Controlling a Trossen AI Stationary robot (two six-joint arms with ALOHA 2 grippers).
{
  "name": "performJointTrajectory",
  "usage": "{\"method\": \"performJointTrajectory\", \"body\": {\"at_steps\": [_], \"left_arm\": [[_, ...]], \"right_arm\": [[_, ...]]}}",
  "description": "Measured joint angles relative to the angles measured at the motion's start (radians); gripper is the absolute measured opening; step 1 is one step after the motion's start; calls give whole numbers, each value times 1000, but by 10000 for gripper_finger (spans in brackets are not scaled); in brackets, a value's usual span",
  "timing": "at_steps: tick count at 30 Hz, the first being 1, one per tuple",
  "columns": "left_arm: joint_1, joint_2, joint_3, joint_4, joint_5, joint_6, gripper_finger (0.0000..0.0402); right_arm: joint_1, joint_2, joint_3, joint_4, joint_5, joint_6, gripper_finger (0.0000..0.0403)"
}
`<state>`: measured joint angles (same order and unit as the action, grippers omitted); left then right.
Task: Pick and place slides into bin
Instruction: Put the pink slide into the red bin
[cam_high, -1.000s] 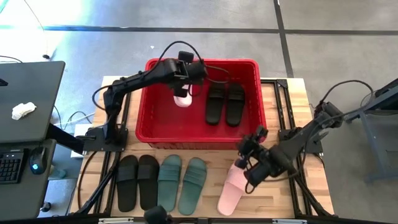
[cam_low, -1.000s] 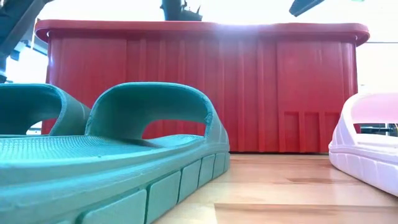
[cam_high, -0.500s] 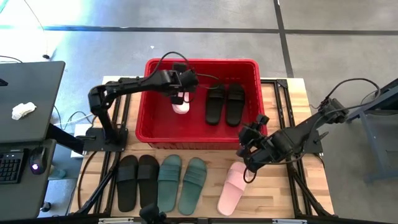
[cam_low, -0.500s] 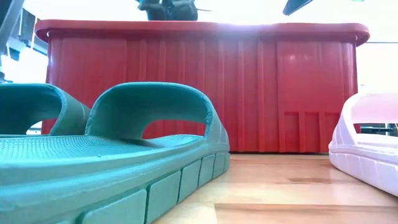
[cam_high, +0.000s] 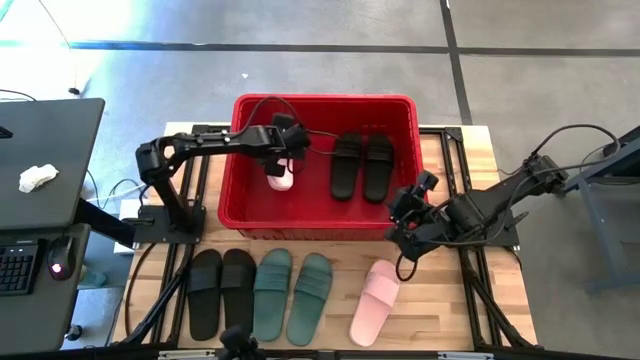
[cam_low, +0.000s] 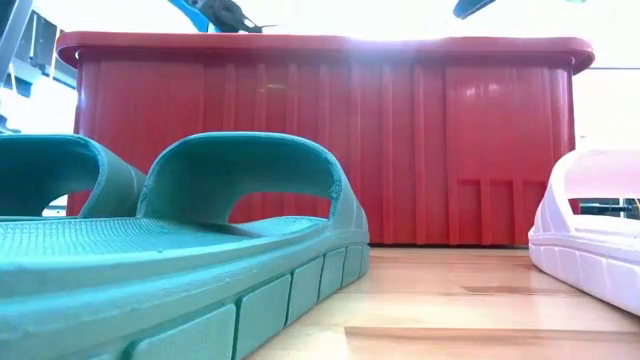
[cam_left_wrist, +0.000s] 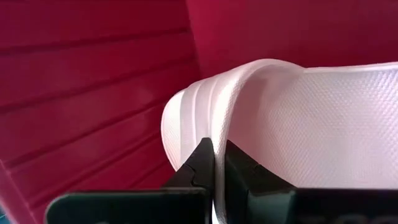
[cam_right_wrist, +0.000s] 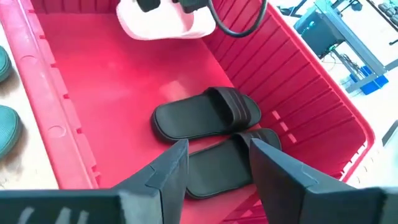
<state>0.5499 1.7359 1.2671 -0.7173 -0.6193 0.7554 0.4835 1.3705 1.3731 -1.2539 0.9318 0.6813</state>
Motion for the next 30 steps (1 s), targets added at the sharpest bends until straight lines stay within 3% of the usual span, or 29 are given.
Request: {"method": "performJointTrajectory", "body": {"at_steps": [9, 16, 24, 30], "left_arm": [[81, 0, -86, 24, 45, 81, 0], [78, 0, -125, 160, 79, 184, 0], [103, -1, -127, 171, 105, 242, 0], [104, -1, -127, 168, 133, 234, 27]], "right_arm": [[0, 0, 0, 5, -8, 17, 160], [-27, 0, 0, 10, -29, 18, 160], [-52, 0, 0, 14, -59, 18, 160], [-52, 0, 0, 17, -67, 18, 160]]}}
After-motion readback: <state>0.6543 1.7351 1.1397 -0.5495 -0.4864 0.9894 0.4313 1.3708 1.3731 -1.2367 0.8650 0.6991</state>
